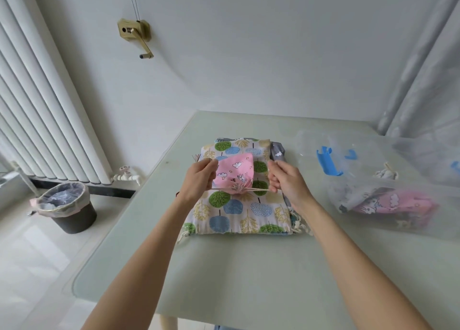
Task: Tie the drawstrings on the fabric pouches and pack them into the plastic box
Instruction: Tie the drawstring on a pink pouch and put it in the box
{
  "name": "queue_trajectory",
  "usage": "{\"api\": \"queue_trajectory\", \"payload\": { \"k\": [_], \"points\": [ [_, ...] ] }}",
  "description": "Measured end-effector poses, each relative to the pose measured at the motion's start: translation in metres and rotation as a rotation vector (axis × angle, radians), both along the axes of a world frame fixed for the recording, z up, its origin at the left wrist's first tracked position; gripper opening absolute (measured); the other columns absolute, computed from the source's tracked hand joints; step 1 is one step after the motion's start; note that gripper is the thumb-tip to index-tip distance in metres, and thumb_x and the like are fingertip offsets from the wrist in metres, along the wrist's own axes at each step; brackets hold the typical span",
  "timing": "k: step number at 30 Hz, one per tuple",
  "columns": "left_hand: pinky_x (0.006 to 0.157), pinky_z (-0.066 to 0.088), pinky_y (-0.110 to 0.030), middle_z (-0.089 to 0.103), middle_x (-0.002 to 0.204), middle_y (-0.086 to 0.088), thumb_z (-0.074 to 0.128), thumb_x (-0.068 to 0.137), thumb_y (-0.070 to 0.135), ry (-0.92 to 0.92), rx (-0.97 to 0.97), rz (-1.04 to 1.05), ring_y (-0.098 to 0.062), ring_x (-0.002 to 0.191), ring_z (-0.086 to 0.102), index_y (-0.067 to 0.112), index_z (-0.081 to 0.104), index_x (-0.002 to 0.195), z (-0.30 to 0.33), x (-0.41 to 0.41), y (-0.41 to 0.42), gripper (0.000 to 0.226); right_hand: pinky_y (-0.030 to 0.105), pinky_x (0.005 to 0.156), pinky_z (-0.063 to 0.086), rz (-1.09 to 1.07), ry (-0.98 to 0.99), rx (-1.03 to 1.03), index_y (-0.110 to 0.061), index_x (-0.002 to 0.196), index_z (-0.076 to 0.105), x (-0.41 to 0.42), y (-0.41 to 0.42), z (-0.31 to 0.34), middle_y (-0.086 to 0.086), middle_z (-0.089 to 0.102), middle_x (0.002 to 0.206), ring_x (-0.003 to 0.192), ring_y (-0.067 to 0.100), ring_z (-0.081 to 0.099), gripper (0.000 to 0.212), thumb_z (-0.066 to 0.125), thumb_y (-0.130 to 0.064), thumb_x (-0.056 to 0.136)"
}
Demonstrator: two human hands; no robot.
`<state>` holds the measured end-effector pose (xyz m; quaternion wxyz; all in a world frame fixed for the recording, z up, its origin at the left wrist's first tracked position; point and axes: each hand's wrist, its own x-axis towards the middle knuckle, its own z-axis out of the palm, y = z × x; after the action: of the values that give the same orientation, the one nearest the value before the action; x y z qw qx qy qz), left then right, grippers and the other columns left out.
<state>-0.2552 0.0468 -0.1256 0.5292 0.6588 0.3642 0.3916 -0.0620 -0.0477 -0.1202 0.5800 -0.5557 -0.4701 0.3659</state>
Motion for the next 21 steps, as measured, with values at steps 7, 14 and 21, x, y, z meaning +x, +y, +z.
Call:
{"api": "queue_trajectory", "payload": {
  "k": [7, 14, 21],
  "points": [
    [0.088, 0.050, -0.031, 0.071, 0.101, -0.002, 0.031, 0.101, 0.020, -0.088, 0.076, -0.153, -0.018, 0.095, 0.066, 0.011, 0.064, 0.108, 0.028, 0.000, 0.005, 0.035, 0.027, 0.076, 0.052, 0.108, -0.177, -0.137, -0.007, 0.119, 0.059, 0.008, 0.021, 0.022, 0.006, 0.067, 0.101, 0.069, 0.010, 0.059, 0.028, 0.055, -0.015, 0.093],
    [0.109, 0.033, -0.033, 0.063, 0.122, 0.012, 0.030, 0.096, 0.041, 0.104, 0.275, -0.292, -0.002, 0.122, 0.050, 0.027, 0.060, 0.123, 0.037, 0.028, 0.011, 0.043, 0.012, 0.067, 0.043, 0.147, -0.483, -0.028, -0.026, 0.088, 0.068, -0.020, 0.044, 0.020, -0.011, 0.068, 0.082, 0.074, -0.002, 0.060, 0.009, 0.065, -0.034, 0.086],
    [0.103, 0.043, -0.039, 0.068, 0.110, -0.002, 0.049, 0.092, 0.027, 0.188, 0.141, -0.335, -0.011, 0.107, 0.063, 0.028, 0.054, 0.125, 0.031, 0.029, 0.031, 0.033, 0.017, 0.059, 0.037, 0.147, -0.478, 0.018, -0.020, 0.081, 0.060, -0.007, 0.044, 0.019, -0.018, 0.056, 0.058, 0.053, -0.003, 0.049, 0.019, 0.050, -0.024, 0.096]
  ]
}}
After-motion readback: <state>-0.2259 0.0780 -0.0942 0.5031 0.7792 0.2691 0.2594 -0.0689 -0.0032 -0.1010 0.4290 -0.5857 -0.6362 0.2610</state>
